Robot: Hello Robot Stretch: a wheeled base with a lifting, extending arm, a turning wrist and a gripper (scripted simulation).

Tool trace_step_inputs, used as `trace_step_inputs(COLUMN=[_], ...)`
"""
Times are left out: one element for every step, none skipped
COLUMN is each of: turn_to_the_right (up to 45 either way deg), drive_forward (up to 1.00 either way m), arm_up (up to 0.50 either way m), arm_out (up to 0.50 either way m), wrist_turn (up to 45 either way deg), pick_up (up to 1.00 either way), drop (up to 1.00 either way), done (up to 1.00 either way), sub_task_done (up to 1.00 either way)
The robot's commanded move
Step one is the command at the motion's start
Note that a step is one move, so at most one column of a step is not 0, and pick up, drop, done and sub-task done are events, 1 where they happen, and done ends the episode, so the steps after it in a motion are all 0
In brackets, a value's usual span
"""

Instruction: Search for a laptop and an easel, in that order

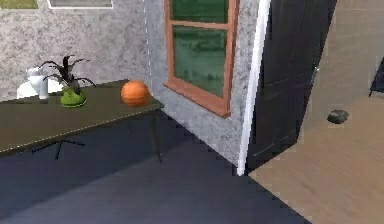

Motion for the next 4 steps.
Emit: trace_step_inputs(turn_to_the_right=[21.0,0.0,45.0,3.0], drive_forward=[0.00,0.80,0.00,0.00], arm_up=[0.00,0.00,0.00,0.00], arm_out=[0.00,0.00,0.00,0.00], wrist_turn=[0.0,0.0,0.0,0.0], pick_up=[0.00,0.00,0.00,0.00], drop=[0.00,0.00,0.00,0.00], done=[0.00,0.00,0.00,0.00], sub_task_done=[0.00,0.00,0.00,0.00])
